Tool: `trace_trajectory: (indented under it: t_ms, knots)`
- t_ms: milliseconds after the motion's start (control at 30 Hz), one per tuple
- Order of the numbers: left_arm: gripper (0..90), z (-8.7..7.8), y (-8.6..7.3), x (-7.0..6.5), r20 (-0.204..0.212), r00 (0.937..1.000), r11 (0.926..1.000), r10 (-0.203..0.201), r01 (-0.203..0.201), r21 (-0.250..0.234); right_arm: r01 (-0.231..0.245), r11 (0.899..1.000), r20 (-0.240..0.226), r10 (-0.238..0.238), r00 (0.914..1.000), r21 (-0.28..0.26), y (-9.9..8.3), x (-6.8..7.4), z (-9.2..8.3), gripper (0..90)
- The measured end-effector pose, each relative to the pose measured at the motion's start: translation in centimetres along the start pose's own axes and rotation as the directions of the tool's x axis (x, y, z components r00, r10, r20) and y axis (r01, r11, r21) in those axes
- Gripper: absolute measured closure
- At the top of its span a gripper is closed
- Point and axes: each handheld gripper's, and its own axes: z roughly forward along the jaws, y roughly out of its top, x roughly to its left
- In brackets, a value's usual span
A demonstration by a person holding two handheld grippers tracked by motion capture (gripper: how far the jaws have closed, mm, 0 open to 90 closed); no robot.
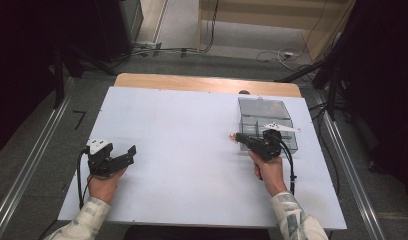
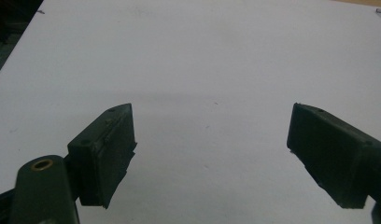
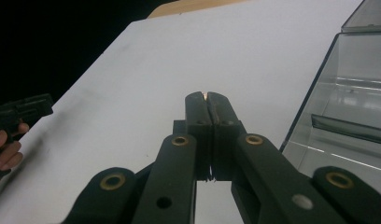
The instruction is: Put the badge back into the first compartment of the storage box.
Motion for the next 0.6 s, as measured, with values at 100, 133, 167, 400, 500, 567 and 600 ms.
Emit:
trace_trajectory:
  t_ms: [100,133,167,400,500,567,600]
  knots:
    - [15.6,0.0,0.0,0.0,0.000,1.0000,1.0000,-0.002,0.002,0.001,-0.002,1.000,0.004,0.002,1.0000,-0.003,0.3,0.0,0.2,87.1]
    - [15.6,0.0,0.0,0.0,-0.001,1.0000,1.0000,-0.003,0.003,0.002,-0.003,1.000,0.008,0.003,1.0000,-0.005,0.4,-0.1,0.4,87.0]
    - [15.6,0.0,0.0,0.0,-0.001,1.0000,1.0000,-0.003,0.003,0.002,-0.003,1.000,0.008,0.003,1.0000,-0.005,0.4,-0.1,0.4,87.0]
    - [15.6,0.0,0.0,0.1,0.000,1.0000,1.0000,-0.006,0.006,0.002,-0.021,1.000,0.025,0.021,0.9995,-0.014,0.8,-0.9,1.0,87.0]
    - [15.6,0.0,0.0,0.1,0.000,1.0000,1.0000,-0.009,0.009,0.000,-0.023,0.999,0.031,0.023,0.9992,-0.022,1.1,-1.1,1.1,87.0]
    - [15.6,0.0,0.0,0.1,0.000,1.0000,1.0000,-0.009,0.009,0.000,-0.025,0.999,0.036,0.026,0.9990,-0.022,1.2,-1.2,1.1,87.0]
    - [15.6,0.0,0.0,0.1,0.001,1.0000,1.0000,-0.009,0.009,0.001,-0.025,0.999,0.036,0.026,0.9990,-0.022,1.2,-1.2,1.1,87.0]
